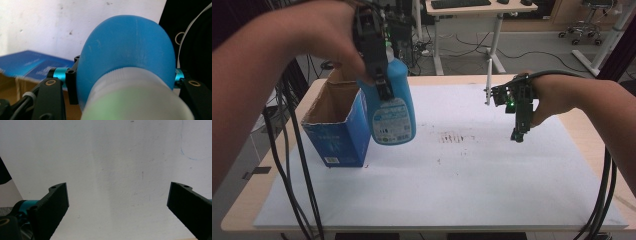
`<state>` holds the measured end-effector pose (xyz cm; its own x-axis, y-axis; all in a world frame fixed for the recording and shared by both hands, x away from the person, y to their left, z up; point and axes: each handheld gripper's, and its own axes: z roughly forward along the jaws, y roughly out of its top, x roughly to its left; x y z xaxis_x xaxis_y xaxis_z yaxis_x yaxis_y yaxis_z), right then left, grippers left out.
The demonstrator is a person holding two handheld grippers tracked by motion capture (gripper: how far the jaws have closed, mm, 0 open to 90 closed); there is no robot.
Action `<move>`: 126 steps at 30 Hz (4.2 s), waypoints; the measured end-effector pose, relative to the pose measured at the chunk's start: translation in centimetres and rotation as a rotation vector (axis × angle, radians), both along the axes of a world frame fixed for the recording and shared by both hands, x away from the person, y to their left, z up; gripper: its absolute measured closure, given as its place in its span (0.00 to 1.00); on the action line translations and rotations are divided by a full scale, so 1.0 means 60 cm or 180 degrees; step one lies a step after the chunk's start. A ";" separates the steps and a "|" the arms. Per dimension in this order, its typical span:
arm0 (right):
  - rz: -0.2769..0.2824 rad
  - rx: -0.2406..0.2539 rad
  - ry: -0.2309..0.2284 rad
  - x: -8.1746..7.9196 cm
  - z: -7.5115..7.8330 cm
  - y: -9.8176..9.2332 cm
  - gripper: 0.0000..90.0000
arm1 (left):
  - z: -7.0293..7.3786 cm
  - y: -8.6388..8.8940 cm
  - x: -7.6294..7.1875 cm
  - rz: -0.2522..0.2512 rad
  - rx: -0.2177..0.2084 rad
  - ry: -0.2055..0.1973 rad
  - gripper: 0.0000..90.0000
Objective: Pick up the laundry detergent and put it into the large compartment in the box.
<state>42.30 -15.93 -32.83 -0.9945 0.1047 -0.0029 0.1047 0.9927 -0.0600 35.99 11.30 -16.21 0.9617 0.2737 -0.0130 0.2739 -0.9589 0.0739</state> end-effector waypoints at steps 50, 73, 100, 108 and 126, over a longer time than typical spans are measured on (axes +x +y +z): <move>0.0033 -0.0008 0.0015 0.002 -0.008 0.005 0.03 | -0.019 0.233 0.105 0.2863 0.0165 -0.0020 0.42; 0.0025 0.0032 0.0035 0.003 -0.018 0.007 0.03 | -0.169 0.224 0.123 0.2122 0.0245 0.0230 0.42; 0.0044 0.0006 0.0060 0.002 -0.025 0.013 0.03 | -0.223 0.223 0.123 0.1342 0.0328 0.0213 0.42; 0.0029 0.0028 0.0056 0.003 -0.026 0.014 0.03 | -0.224 0.230 0.122 0.1355 0.0290 0.0258 0.42; 0.0020 0.0034 0.0038 0.002 -0.024 0.013 0.03 | -0.188 0.237 0.113 0.1431 0.0214 0.0259 0.31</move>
<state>42.45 -15.17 -34.28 -0.9951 0.0983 0.0102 0.0977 0.9939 -0.0507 42.77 25.52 -27.46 0.7439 0.6663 -0.0515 0.6661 -0.7455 -0.0233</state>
